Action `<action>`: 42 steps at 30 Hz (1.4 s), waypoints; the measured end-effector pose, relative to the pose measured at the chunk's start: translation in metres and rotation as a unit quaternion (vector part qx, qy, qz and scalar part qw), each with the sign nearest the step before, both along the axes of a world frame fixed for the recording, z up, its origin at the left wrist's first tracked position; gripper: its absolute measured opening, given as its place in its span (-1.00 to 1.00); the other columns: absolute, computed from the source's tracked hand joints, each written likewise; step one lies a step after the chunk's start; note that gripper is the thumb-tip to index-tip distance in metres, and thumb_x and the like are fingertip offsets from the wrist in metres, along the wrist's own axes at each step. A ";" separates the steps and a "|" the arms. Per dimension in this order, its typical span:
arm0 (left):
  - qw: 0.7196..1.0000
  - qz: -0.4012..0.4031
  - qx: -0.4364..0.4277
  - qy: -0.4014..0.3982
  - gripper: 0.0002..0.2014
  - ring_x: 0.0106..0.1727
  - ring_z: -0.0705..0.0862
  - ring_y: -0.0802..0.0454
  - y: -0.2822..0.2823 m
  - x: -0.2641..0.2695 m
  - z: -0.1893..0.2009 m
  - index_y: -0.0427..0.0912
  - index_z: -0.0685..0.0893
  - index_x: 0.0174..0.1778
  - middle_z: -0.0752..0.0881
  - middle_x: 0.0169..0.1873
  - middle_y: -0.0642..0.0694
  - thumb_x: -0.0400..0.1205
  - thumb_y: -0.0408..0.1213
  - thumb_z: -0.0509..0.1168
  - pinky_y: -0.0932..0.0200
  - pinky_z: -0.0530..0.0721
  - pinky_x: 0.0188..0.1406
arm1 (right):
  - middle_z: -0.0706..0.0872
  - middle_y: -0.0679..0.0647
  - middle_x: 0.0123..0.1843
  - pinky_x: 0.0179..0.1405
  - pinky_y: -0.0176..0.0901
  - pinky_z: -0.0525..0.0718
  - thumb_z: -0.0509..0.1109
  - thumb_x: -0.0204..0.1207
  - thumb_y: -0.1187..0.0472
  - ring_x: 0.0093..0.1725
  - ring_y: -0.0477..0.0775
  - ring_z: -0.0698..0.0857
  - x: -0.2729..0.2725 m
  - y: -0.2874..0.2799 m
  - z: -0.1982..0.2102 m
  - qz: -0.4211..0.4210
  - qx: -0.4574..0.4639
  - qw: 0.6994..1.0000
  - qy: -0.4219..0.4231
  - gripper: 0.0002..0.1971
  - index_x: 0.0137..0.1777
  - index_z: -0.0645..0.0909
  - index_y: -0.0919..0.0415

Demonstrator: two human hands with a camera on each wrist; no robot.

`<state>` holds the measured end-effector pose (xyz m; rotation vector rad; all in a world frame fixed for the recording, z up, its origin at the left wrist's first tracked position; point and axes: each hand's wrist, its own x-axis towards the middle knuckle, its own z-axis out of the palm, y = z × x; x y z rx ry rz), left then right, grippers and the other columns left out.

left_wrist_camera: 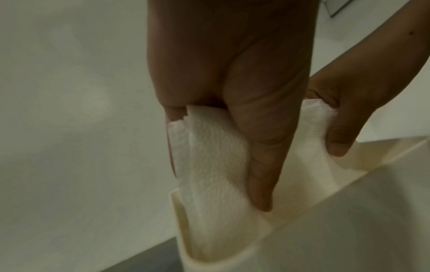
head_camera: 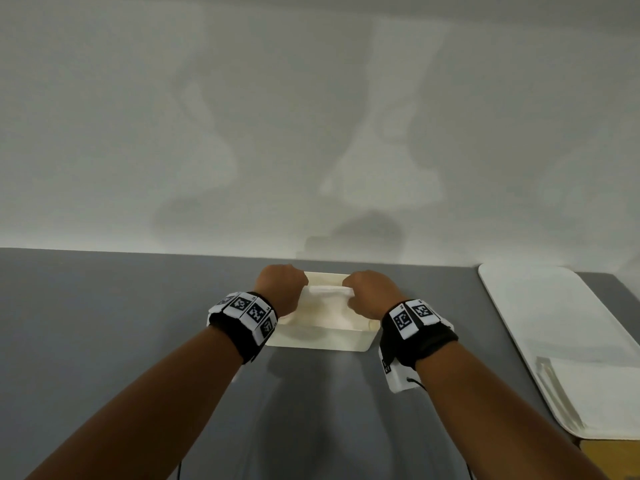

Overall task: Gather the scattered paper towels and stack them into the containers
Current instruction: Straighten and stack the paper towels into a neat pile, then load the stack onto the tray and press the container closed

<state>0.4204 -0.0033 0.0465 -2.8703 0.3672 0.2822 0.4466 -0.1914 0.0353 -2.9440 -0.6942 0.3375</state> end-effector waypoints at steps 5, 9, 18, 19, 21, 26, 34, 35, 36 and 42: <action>0.997 0.027 -0.057 0.033 -0.65 0.17 0.70 -0.08 0.014 0.007 0.008 0.02 0.69 0.27 0.73 0.12 -0.02 0.56 -0.26 0.32 0.10 0.62 0.04 | 0.68 0.08 0.02 -0.13 -0.18 0.44 0.40 0.46 0.24 0.03 0.15 0.66 0.009 -0.011 0.010 -0.004 0.036 0.996 0.084 -0.81 0.05 0.70 0.23; 0.964 0.097 -0.199 0.146 -0.61 0.08 0.66 -0.07 0.033 0.016 0.017 -0.12 0.71 0.11 0.71 0.03 -0.04 0.38 -0.19 0.56 0.13 0.60 0.00 | 0.72 0.12 -0.02 -0.09 -0.05 0.65 0.49 0.44 0.20 -0.03 0.15 0.71 0.016 -0.025 0.024 -0.046 0.147 0.973 0.170 -0.76 0.06 0.66 0.28; 0.842 0.305 -0.401 0.190 -0.60 -0.02 0.74 -0.12 0.045 0.018 0.005 -0.29 0.60 0.16 0.71 -0.05 -0.17 0.45 -0.36 0.55 0.05 0.78 -0.18 | 0.58 0.15 0.28 0.14 -0.11 0.52 0.52 0.39 0.24 0.25 0.16 0.58 0.015 -0.018 0.002 -0.159 0.135 0.971 0.114 -0.49 0.33 0.48 0.24; 0.848 0.314 -0.389 0.178 -0.56 0.02 0.74 -0.15 0.042 0.016 0.005 -0.30 0.58 0.19 0.70 -0.02 -0.18 0.44 -0.35 0.56 0.01 0.79 -0.12 | 0.57 0.15 0.33 0.18 -0.10 0.51 0.50 0.41 0.25 0.30 0.17 0.58 0.015 -0.014 0.001 -0.163 0.125 0.973 0.106 -0.45 0.40 0.45 0.24; 0.878 0.309 -0.339 0.136 -0.45 0.08 0.72 -0.19 0.036 0.015 0.004 -0.27 0.51 0.26 0.64 0.11 -0.18 0.42 -0.30 0.58 -0.06 0.78 0.02 | 0.59 0.14 0.35 0.19 -0.08 0.54 0.43 0.45 0.29 0.30 0.19 0.60 0.013 -0.006 -0.002 -0.159 0.089 0.979 0.090 -0.48 0.42 0.44 0.21; 0.951 0.235 -0.195 0.043 -0.48 0.18 0.68 -0.15 0.016 0.017 -0.007 -0.25 0.49 0.32 0.66 0.19 -0.18 0.47 -0.26 0.49 0.09 0.63 -0.02 | 0.67 0.16 0.23 0.09 -0.05 0.63 0.31 0.47 0.32 0.20 0.22 0.66 0.008 0.009 -0.009 -0.127 0.008 0.991 0.049 -0.63 0.30 0.49 0.24; 0.967 0.205 -0.150 -0.017 -0.67 0.09 0.71 -0.17 0.009 0.017 -0.016 -0.27 0.50 0.27 0.69 0.10 -0.21 0.58 -0.44 0.24 0.09 0.64 -0.08 | 0.73 0.20 0.13 -0.01 -0.08 0.62 0.21 0.56 0.41 0.10 0.23 0.72 0.004 0.010 -0.008 -0.074 -0.061 0.995 -0.013 -0.72 0.21 0.60 0.30; 0.969 0.204 -0.141 -0.013 -0.67 0.12 0.71 -0.17 0.010 0.015 -0.016 -0.26 0.51 0.28 0.69 0.12 -0.21 0.58 -0.42 0.27 0.10 0.64 -0.07 | 0.73 0.20 0.12 -0.05 -0.09 0.61 0.20 0.56 0.42 0.09 0.22 0.73 0.003 0.010 -0.007 -0.070 -0.074 0.995 -0.024 -0.74 0.18 0.61 0.31; 0.971 0.201 -0.130 -0.008 -0.66 0.14 0.70 -0.16 0.010 0.013 -0.017 -0.26 0.51 0.28 0.68 0.14 -0.20 0.58 -0.39 0.30 0.10 0.64 -0.05 | 0.74 0.19 0.11 -0.07 -0.10 0.60 0.21 0.55 0.42 0.08 0.22 0.73 0.003 0.010 -0.006 -0.068 -0.086 0.993 -0.038 -0.75 0.16 0.62 0.30; 0.986 0.157 -0.038 -0.037 -0.68 0.21 0.69 -0.12 0.005 0.005 -0.013 -0.23 0.53 0.30 0.67 0.20 -0.16 0.62 -0.41 0.21 0.12 0.64 0.06 | 0.69 0.10 0.11 0.05 -0.07 0.53 0.24 0.53 0.36 0.11 0.16 0.69 -0.003 0.016 -0.008 -0.039 -0.142 0.984 -0.103 -0.76 0.15 0.62 0.19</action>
